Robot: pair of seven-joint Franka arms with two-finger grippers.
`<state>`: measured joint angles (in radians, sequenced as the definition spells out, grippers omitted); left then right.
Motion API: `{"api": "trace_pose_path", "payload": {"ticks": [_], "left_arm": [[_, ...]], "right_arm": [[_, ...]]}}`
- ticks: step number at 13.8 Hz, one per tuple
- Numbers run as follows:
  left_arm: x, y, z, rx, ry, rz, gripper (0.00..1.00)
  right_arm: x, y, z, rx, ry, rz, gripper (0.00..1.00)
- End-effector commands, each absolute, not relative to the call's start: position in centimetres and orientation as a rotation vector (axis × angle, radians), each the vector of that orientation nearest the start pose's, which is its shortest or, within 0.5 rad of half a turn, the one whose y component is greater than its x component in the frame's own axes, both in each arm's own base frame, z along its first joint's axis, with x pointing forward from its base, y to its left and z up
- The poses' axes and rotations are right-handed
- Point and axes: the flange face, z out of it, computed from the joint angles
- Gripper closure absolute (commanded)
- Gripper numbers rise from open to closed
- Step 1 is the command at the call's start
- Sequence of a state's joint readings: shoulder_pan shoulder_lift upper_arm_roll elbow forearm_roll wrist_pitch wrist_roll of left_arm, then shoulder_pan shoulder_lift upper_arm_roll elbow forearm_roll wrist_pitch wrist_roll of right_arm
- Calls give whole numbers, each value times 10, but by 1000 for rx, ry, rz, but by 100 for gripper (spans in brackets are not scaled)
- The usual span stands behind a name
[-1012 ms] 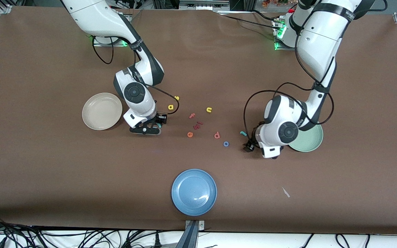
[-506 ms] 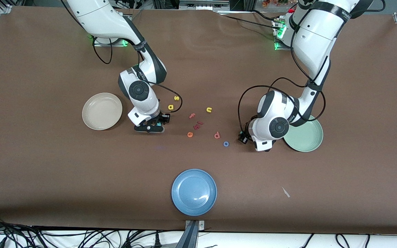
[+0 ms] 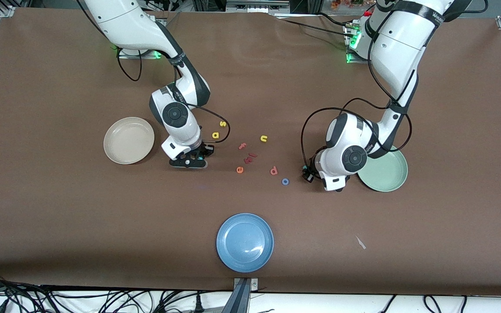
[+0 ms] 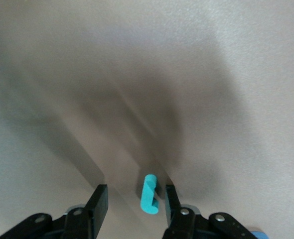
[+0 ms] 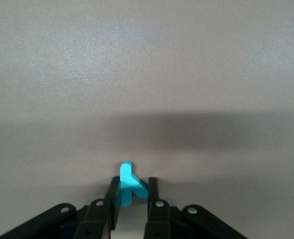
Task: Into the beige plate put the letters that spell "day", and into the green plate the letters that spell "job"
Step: 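Grasp the cyan Y with the right gripper while the left gripper grasps the L, then drop the Y on the cream plate while the left gripper drops L on green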
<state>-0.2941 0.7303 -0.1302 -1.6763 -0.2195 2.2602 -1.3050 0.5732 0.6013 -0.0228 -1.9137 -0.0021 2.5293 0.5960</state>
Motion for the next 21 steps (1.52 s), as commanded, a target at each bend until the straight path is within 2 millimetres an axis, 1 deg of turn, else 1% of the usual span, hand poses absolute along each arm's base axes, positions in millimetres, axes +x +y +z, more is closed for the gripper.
{"api": "trace_pose_path", "payload": {"ticks": [1, 2, 3, 4, 5, 7, 8, 9, 10, 11, 12, 13, 14, 15, 16, 17, 19, 20, 21], "left_arm": [[601, -273, 174, -2734, -1642, 454, 52], [601, -273, 174, -2734, -1642, 454, 58], [600, -274, 174, -2735, -1639, 454, 65], [600, -272, 171, -2733, -1636, 458, 74], [599, -268, 168, -2731, -1630, 464, 84], [599, -268, 166, -2735, -1619, 466, 100], [598, -268, 167, -2736, -1610, 465, 100], [599, -266, 170, -2749, -1588, 462, 100], [602, -264, 179, -2786, -1539, 461, 100], [605, -258, 197, -2813, -1484, 478, 100], [609, -244, 217, -2825, -1452, 500, 100], [612, -233, 237, -2842, -1413, 514, 100], [614, -218, 255, -2867, -1362, 532, 100], [617, -194, 267, -2884, -1306, 565, 100], [619, -166, 276, -2899, -1255, 603, 100], [620, -134, 281, -2901, -1187, 622, 100], [620, -75, 281, -2872, -1042, 618, 100], [620, -49, 276, -2886, -992, 624, 100], [621, -21, 271, -2905, -970, 636, 100]], "right_arm": [[540, 331, 191, -3134, 48, -65, 84], [543, 330, 203, -3129, 52, -80, 84], [547, 323, 214, -3141, 54, -75, 84], [555, 307, 226, -3164, 28, -57, 84], [561, 286, 240, -3195, -48, -15, 83], [573, 235, 248, -3234, -219, 86, 83], [571, 219, 248, -3240, -257, 114, 83], [565, 203, 251, -3242, -262, 130, 83], [553, 189, 249, -3243, -253, 164, 83], [537, 172, 246, -3241, -237, 194, 83], [525, 152, 246, -3236, -235, 206, 83], [518, 133, 247, -3232, -244, 226, 83], [516, 115, 248, -3229, -265, 248, 83], [513, 98, 244, -3228, -281, 274, 83], [508, 90, 236, -3229, -281, 293, 83], [505, 88, 229, -3232, -279, 299, 83], [504, 87, 215, -3243, -282, 280, 82], [504, 86, 208, -3250, -282, 272, 82], [504, 86, 205, -3253, -281, 276, 78]]}}
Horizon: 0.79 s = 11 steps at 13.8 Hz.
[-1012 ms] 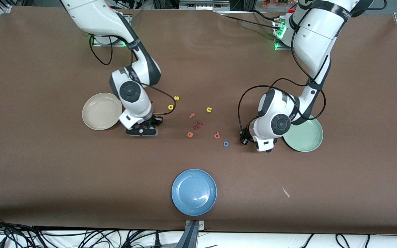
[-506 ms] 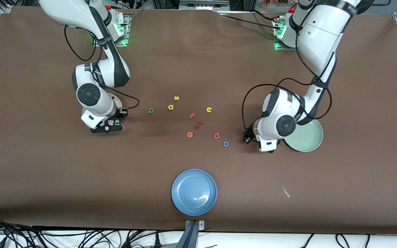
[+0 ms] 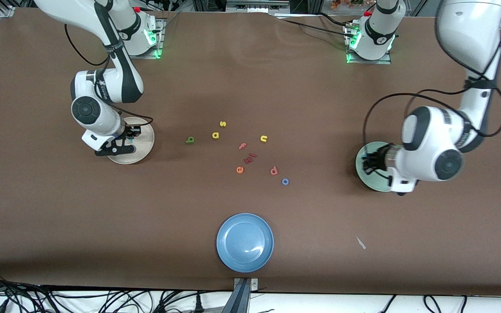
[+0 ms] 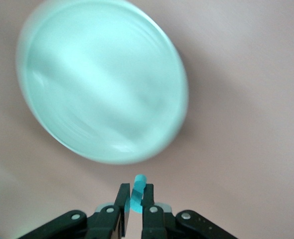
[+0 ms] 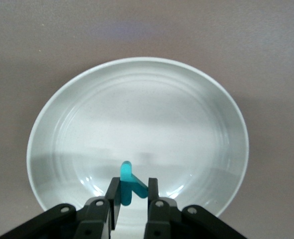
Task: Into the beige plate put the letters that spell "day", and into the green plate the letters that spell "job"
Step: 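Drop the Y on the cream plate while the left gripper drops L on green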
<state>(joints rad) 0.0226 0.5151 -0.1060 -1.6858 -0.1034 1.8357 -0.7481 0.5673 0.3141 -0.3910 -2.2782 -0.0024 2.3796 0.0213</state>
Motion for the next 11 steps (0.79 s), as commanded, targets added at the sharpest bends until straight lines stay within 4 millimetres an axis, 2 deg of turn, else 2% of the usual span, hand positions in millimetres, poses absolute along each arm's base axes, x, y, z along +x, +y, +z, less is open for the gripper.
{"api": "trace_pose_path", "payload": {"ticks": [1, 2, 3, 4, 6, 8, 10, 11], "left_arm": [[620, 3, 265, -2932, -934, 656, 100], [619, 21, 252, -2953, -876, 681, 100], [617, 38, 237, -2943, -839, 688, 100], [617, 46, 227, -2931, -824, 672, 100], [621, 50, 211, -2942, -840, 642, 100], [621, 51, 198, -2947, -844, 629, 100], [622, 54, 192, -2946, -852, 630, 100], [621, 54, 192, -2946, -858, 631, 94]], "right_arm": [[504, 86, 204, -3254, -278, 278, 71], [504, 86, 203, -3257, -264, 279, 61], [504, 86, 200, -3260, -255, 287, 25], [505, 86, 201, -3260, -255, 283, 3], [509, 91, 207, -3256, -265, 264, 1], [518, 118, 224, -3250, -238, 212, 1], [511, 148, 224, -3255, -16, 219, 1], [514, 161, 229, -3253, 54, 198, 1]]}}
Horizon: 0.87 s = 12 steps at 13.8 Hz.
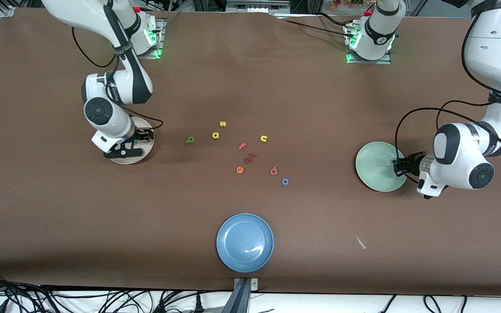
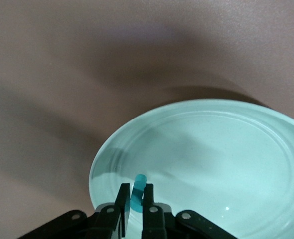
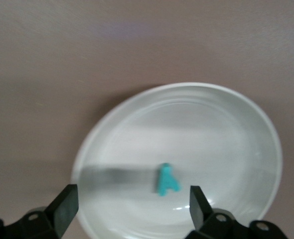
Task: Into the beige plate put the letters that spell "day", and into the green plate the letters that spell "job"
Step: 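Reach the right gripper to the green 6 while the left gripper reaches the blue o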
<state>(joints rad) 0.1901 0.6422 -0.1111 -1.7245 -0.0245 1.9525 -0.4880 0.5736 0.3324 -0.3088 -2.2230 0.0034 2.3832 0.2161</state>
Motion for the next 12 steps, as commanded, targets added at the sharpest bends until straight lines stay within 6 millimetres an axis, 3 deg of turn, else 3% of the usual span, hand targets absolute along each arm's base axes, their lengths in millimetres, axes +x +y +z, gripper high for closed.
{"api": "trace_pose_path", "payload": {"ticks": [1, 3, 4, 5, 7, 10, 12], "left_arm": [[621, 54, 192, -2946, -859, 631, 71], [624, 55, 196, -2950, -858, 619, 21], [626, 52, 200, -2955, -848, 607, 0], [628, 50, 206, -2962, -847, 592, 0], [633, 37, 222, -2979, -823, 559, 0], [644, -19, 240, -3018, -788, 519, 0], [655, -69, 255, -3025, -824, 469, 0]], "right_arm": [[514, 168, 229, -3246, 120, 192, 1], [509, 199, 226, -3166, 384, 201, 1], [509, 208, 223, -3124, 541, 214, 1], [509, 212, 222, -3088, 676, 220, 3], [503, 238, 215, -3036, 834, 180, 6], [485, 282, 200, -2938, 1135, 99, 12], [478, 297, 187, -2879, 1265, 58, 14]]}}
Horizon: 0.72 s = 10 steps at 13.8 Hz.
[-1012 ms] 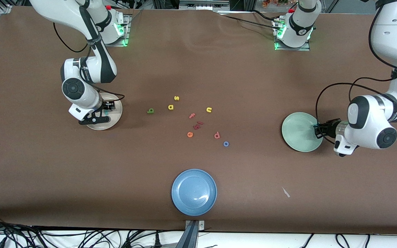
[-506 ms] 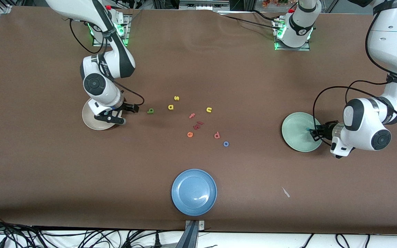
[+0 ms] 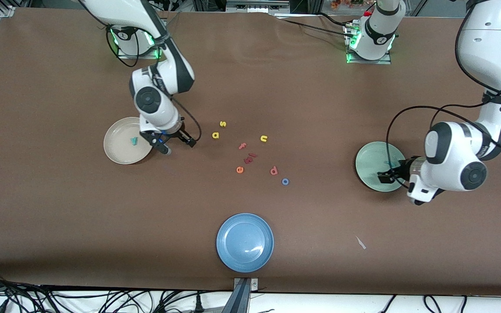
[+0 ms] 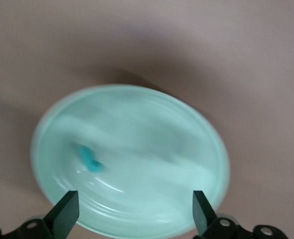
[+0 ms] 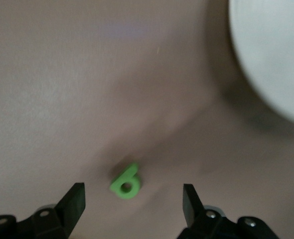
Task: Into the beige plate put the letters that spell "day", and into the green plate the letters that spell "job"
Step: 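Reach the right gripper to the green 6 while the left gripper reaches the blue o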
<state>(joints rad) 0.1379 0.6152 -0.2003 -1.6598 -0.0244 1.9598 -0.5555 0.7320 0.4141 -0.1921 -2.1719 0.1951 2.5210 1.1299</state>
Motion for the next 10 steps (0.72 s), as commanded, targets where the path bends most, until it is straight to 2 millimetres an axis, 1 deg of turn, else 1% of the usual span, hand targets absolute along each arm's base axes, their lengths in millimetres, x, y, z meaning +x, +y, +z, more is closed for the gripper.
{"api": "trace_pose_path", "payload": {"ticks": [1, 3, 4, 6, 7, 8, 10], "left_arm": [[658, -96, 259, -3021, -837, 450, 0], [659, -155, 248, -3006, -859, 433, 0], [665, -181, 248, -3010, -902, 390, 0], [670, -218, 239, -3025, -968, 329, 0], [668, -239, 232, -3030, -1009, 288, 0], [667, -251, 226, -3034, -1052, 258, 0], [658, -288, 213, -3063, -1041, 205, 0]], "right_arm": [[478, 297, 186, -2859, 1307, 53, 18], [479, 296, 184, -2853, 1326, 51, 27], [479, 295, 182, -2854, 1329, 50, 29], [479, 293, 179, -2853, 1331, 45, 33], [480, 293, 177, -2854, 1334, 44, 37], [480, 293, 177, -2853, 1336, 45, 42], [480, 292, 176, -2852, 1341, 46, 51]]}}
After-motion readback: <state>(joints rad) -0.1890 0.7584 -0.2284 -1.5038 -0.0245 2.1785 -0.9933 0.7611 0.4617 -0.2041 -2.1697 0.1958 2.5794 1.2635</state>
